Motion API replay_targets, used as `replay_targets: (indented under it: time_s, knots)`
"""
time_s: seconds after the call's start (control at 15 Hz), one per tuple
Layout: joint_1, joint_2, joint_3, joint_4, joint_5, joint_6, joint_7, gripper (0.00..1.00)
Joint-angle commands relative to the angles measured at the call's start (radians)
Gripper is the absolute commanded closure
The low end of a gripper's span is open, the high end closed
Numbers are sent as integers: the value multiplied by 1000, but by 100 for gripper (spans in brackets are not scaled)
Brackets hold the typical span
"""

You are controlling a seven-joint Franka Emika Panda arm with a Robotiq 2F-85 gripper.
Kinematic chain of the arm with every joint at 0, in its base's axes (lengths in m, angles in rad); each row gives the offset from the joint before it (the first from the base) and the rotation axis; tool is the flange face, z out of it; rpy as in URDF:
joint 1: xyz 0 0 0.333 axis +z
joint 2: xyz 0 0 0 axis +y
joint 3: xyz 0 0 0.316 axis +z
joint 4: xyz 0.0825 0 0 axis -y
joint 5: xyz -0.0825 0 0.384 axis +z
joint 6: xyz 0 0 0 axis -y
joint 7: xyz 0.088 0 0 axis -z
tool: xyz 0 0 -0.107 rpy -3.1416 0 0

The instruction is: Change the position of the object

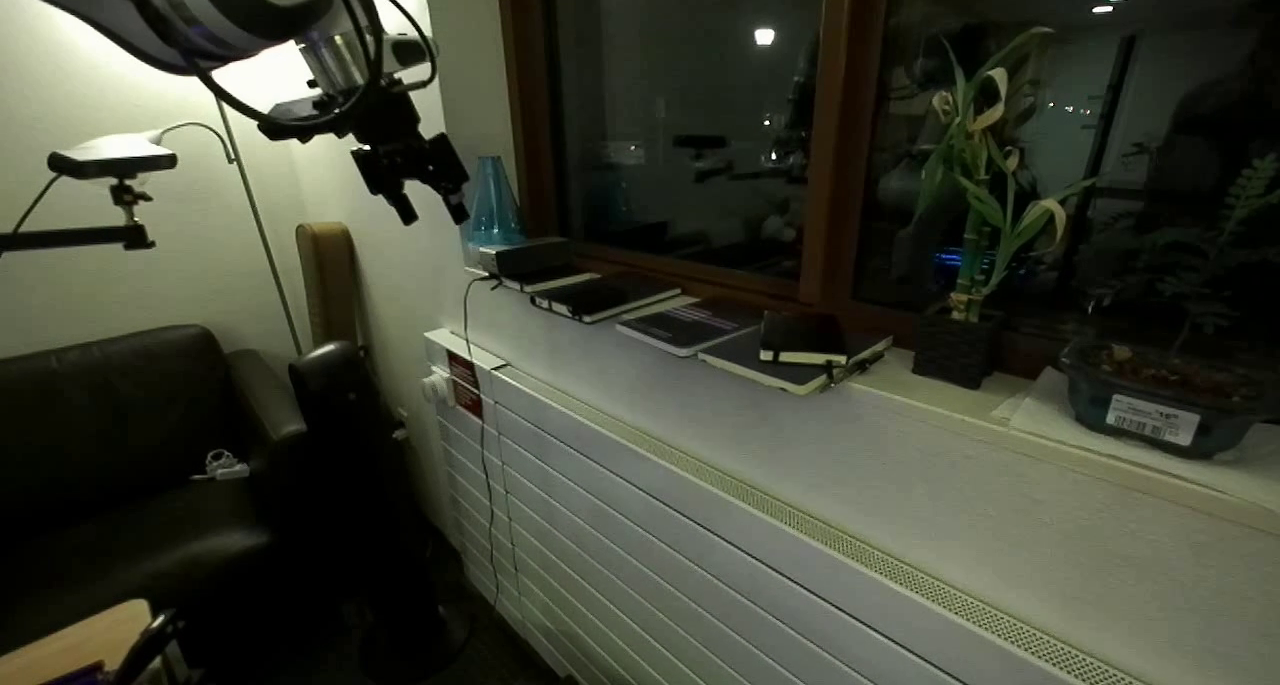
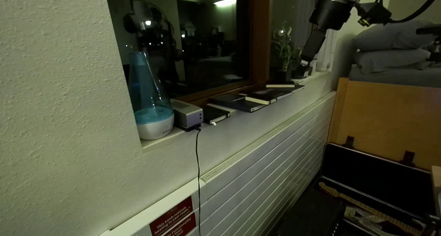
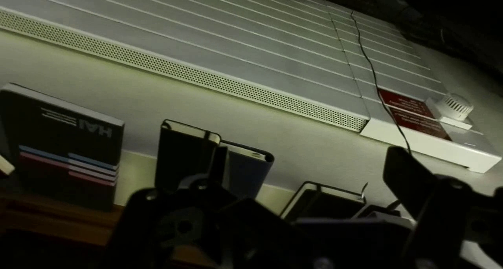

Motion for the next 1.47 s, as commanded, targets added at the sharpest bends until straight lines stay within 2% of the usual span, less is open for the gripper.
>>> replay_targets:
  time_s: [0.0,0.27,0.53,0.67,0.73,1.4]
  knots:
    - [-104,11,29,14,66,-31,29,0]
    - [-177,31,20,32,104,-64,42,0]
    - [-216,49,26,47,112,-84,85,0]
    - [-218,65,24,69,130,-117,93,0]
    - [-221,47,26,37,99,-70,67,0]
    - [-221,60,26,57,114,-93,74,0]
